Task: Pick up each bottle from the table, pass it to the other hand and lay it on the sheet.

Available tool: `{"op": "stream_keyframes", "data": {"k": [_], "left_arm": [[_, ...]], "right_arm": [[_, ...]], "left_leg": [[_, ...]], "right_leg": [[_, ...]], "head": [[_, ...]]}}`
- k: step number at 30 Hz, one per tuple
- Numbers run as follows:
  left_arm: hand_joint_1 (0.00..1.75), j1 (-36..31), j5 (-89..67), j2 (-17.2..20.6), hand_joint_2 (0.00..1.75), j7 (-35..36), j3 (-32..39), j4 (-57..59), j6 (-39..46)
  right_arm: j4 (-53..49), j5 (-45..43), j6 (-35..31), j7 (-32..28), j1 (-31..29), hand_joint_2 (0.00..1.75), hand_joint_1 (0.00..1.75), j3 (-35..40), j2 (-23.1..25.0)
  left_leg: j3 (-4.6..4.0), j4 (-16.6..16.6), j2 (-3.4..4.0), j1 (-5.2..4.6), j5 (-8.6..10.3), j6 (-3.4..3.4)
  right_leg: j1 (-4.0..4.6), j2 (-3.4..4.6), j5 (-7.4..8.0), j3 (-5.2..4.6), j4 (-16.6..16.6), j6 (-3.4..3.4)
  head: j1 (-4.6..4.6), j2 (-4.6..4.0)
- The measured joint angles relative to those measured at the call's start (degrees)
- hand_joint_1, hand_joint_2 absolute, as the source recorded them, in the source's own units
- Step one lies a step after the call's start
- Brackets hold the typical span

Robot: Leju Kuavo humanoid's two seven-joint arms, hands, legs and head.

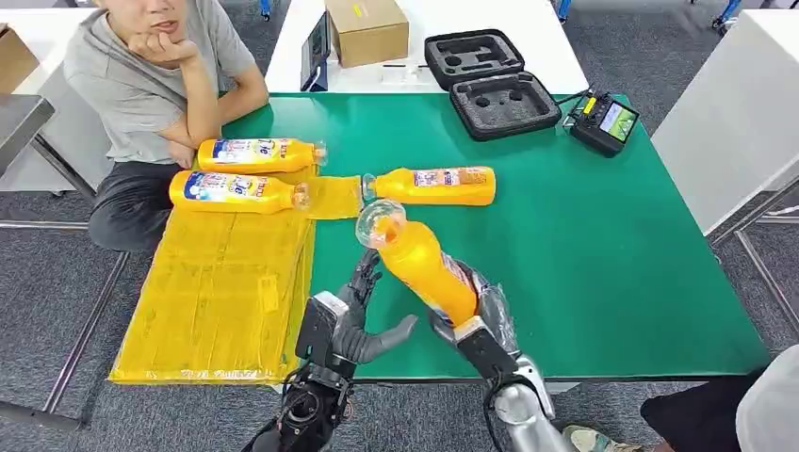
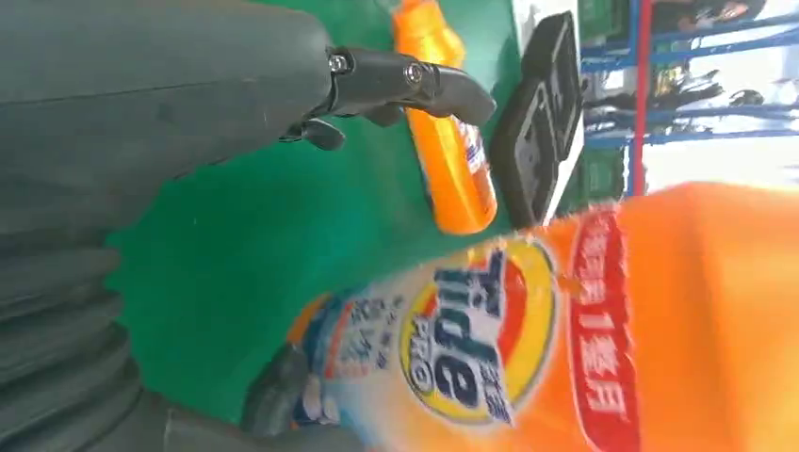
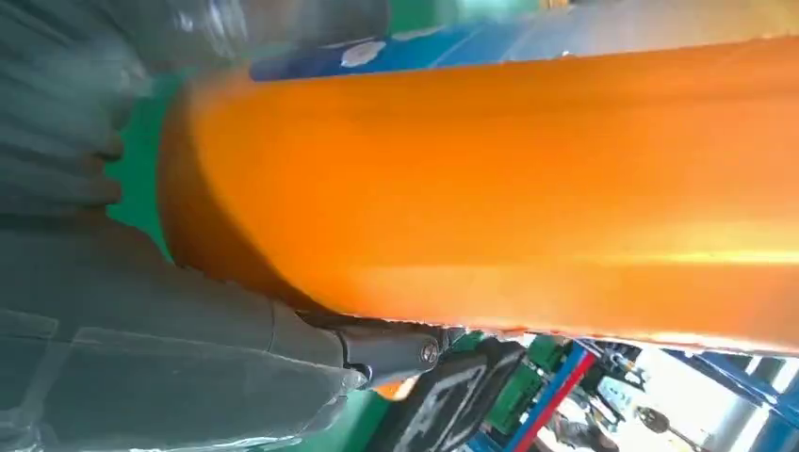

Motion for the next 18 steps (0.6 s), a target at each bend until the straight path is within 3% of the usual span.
{"op": "stream_keyframes", "data": {"k": [18], "left_arm": [[0.0,-0.1,0.7,0.0,1.75,0.4,-0.6,-0.3,0.4]], "right_arm": [[9.7,-2.1,-1.4,-1.4,-4.0,1.75,1.75,0.3,1.1]], "left_leg": [[-0.02,0.0,0.0,0.01,0.01,0.0]], "right_leg": [[0.01,-0.01,0.0,-0.02,0.0,0.0]], "head": [[0.02,0.0]]}}
